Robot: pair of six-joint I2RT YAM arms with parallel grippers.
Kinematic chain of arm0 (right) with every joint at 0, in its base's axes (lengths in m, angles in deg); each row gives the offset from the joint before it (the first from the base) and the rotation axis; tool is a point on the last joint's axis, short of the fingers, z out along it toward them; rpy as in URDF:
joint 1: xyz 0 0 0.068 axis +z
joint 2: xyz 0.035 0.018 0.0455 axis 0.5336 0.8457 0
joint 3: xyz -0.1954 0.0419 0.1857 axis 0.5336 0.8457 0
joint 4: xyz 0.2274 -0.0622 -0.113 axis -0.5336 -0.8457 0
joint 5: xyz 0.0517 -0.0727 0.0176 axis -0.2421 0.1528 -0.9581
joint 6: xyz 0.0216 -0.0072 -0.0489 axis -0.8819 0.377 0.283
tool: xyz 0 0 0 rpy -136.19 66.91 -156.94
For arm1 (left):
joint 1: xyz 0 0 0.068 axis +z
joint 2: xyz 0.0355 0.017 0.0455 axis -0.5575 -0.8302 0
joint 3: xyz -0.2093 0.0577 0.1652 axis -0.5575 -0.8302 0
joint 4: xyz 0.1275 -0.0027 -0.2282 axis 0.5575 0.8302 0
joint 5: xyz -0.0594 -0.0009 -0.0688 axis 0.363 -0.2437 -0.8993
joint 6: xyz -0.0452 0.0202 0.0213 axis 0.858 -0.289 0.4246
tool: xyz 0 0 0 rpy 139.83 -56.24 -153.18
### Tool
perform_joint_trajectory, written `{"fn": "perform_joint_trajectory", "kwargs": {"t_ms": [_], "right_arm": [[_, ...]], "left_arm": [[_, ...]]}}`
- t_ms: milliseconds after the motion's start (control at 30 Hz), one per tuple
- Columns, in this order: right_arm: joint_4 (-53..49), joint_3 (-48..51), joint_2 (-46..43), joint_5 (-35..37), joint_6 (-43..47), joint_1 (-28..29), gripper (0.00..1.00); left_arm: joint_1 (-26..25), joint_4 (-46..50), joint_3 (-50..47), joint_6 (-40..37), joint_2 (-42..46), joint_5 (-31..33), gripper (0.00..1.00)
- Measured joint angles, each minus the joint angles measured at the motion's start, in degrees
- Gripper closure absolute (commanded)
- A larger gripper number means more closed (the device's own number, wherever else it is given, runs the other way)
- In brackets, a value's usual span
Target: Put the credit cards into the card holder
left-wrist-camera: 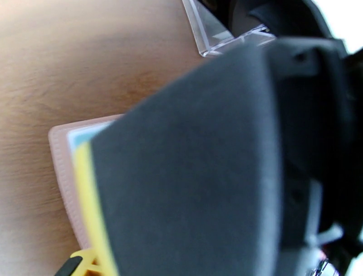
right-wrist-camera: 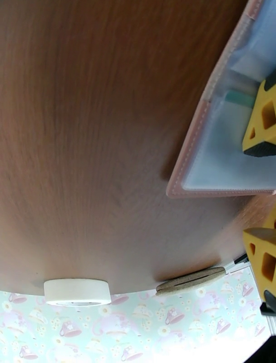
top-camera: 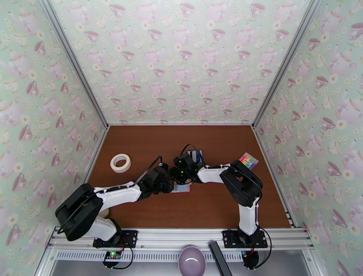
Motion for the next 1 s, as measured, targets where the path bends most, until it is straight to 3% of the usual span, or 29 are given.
{"fn": "perform_joint_trajectory", "kwargs": {"t_ms": [500, 800, 1000], "right_arm": [[0.46, 0.11, 0.07, -0.09, 0.94, -0.13, 0.52], [-5.46, -2.12, -0.81, 0.17, 4.00, -0.17, 0.50], [-14.64, -4.11, -6.34, 2.38, 7.69, -1.55, 0.49]], "left_arm": [[0.63, -2.54, -3.45, 2.12, 0.98, 1.33, 0.67], [0.63, -3.08, -3.52, 2.86, 0.37, 1.62, 0.67], [0.68, -3.43, -3.54, 3.28, 0.31, 1.62, 0.66]]}}
